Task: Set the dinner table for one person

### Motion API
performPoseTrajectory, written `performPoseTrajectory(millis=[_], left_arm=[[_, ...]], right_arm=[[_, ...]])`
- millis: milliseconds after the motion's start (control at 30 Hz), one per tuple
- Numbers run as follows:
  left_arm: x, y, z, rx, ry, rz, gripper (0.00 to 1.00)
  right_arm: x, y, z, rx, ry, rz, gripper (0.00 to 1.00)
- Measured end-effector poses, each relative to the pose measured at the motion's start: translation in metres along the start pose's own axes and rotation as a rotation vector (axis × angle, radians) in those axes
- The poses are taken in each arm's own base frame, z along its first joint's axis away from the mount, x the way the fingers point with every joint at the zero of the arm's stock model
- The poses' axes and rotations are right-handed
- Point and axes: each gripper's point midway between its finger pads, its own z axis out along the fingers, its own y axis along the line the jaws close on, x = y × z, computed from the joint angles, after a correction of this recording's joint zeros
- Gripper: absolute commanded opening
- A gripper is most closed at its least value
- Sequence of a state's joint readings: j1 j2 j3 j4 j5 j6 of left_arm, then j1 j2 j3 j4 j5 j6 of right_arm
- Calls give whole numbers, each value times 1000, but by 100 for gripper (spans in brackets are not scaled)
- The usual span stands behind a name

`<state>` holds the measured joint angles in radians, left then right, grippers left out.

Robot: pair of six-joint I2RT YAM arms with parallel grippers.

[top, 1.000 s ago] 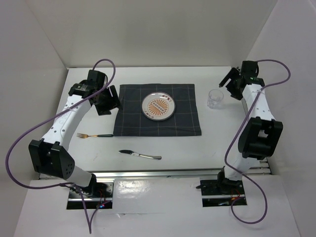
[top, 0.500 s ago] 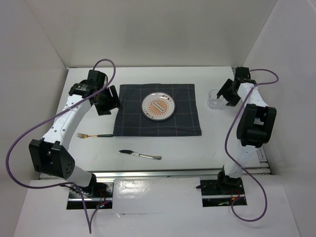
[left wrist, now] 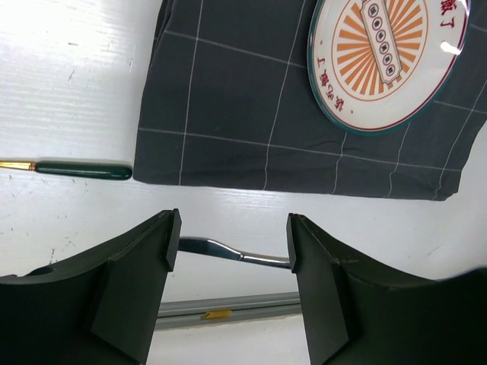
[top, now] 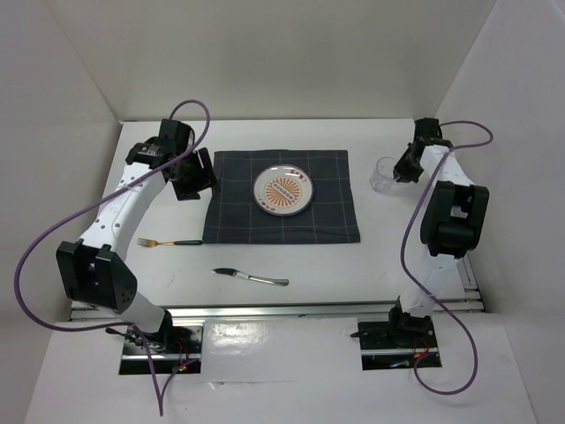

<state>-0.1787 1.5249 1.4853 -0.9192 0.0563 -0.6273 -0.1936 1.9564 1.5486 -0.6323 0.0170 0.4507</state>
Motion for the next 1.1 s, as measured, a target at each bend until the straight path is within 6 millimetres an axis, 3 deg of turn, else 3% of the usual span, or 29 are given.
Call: performPoseTrajectory(millis=[167, 367, 500, 633, 800, 933, 1100], left_arm=[[-6, -3, 4, 2, -3, 1, 73], [-4, -5, 7, 12, 7, -1, 72], [3, -2, 12, 11, 28, -3, 72], [6, -1, 14, 9, 37, -4, 72], [13, -1, 12, 34, 34, -8, 74], [18, 2, 11, 34, 43, -9, 74], [18, 3, 11, 28, 41, -9, 74]], right_arm=[[-15, 36, -18, -39, -60, -63, 0], [-44, 130, -58, -175, -182, -190, 0], [-28, 171, -53, -229, -161, -248, 0], [-4, 187, -22, -212, -92, -292, 0], [33, 186, 10, -142, -13, -337, 0], [46, 189, 14, -129, 10, -347, 0], [42, 190, 13, -126, -3, -338, 0]])
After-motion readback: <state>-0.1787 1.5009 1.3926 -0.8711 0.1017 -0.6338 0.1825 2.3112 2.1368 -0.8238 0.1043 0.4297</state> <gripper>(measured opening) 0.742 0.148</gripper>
